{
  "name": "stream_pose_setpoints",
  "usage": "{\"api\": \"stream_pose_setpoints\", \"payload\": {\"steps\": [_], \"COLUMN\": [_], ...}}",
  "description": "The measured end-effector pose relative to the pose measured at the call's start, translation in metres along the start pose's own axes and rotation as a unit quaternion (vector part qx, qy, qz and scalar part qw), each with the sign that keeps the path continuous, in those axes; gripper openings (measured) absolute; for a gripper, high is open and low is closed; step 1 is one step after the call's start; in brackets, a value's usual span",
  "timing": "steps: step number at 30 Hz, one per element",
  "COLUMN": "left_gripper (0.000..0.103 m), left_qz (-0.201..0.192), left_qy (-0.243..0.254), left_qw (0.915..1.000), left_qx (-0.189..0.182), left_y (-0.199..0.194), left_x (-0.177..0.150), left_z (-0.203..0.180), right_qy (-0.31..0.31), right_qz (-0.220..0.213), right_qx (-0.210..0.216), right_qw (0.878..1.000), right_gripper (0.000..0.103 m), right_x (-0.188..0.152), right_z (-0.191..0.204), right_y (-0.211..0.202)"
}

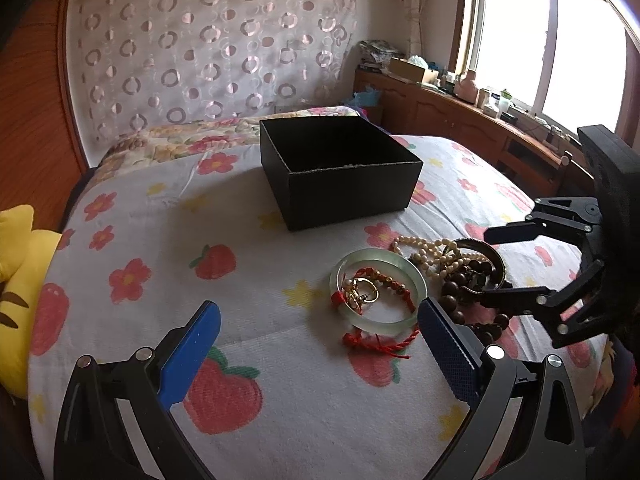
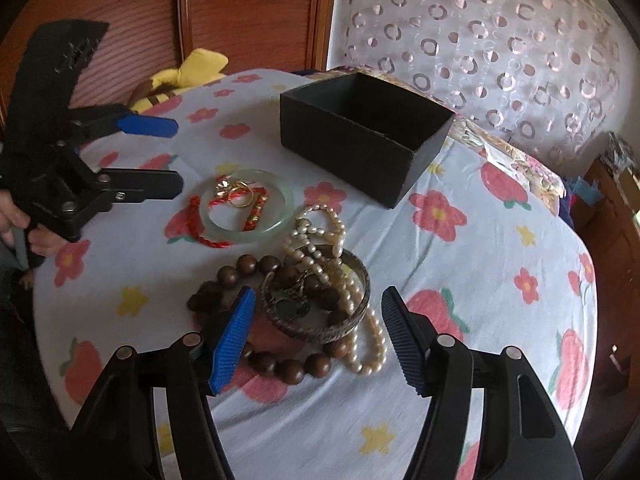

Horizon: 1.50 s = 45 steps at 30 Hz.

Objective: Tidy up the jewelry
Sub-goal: 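Move the right tool back to the pile and grasp the silver bangle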

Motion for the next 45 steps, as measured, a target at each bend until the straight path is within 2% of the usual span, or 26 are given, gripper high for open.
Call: {"api": "stream_pose_setpoints", "payload": {"steps": [4,11,24,29,39,45], "left_gripper": [0.095,0.095,0.095,0.095,0.095,0.095], "left_qz": [-0.001,-0.001,0.001,0.003,0.007,0.011], "left_qy": [0.000,-0.003,0.002,0.003,0.002,0.005], "left_qw": [1.0000,1.0000,1.0000,1.0000,0.9999,0.9998], "left_qx": [0.001,-0.002,-0.005,-0.005,-0.008,-0.015], "left_y": [0.000,0.001,0.002,0.003,0.007,0.009], "left_x": [0.000,0.000,-0.001,-0.001,-0.002,-0.001], "left_z": [0.000,0.000,-0.004,-0.005,-0.008,-0.011], "right_qy": [-0.009,-0.009,-0.024,-0.049,-0.032,-0.003], "right_qz": [0.003,0.002,0.028,0.044,0.029,0.002], "right_qx": [0.007,0.004,-0.110,-0.166,-0.219,-0.206], "right_qw": [1.000,1.000,0.993,0.984,0.975,0.979], "right_gripper": [0.062,0.061,0.061,0.061,0.061,0.061], "right_x": [0.003,0.004,0.003,-0.001,-0.002,0.002], "right_z": [-0.001,-0.003,-0.018,-0.030,-0.061,-0.067], "right_y": [0.008,0.010,-0.011,-0.011,-0.015,-0.022]}}
Point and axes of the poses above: each gripper's, at about its wrist camera, not at the fingertips, and y roughly the way its jaws point, z to its left, x to its top, the point moved 5 cm from there along y, roughly the way its jaws point, and after that the axes turned 15 degrees about -z, right-handed, at the moved point
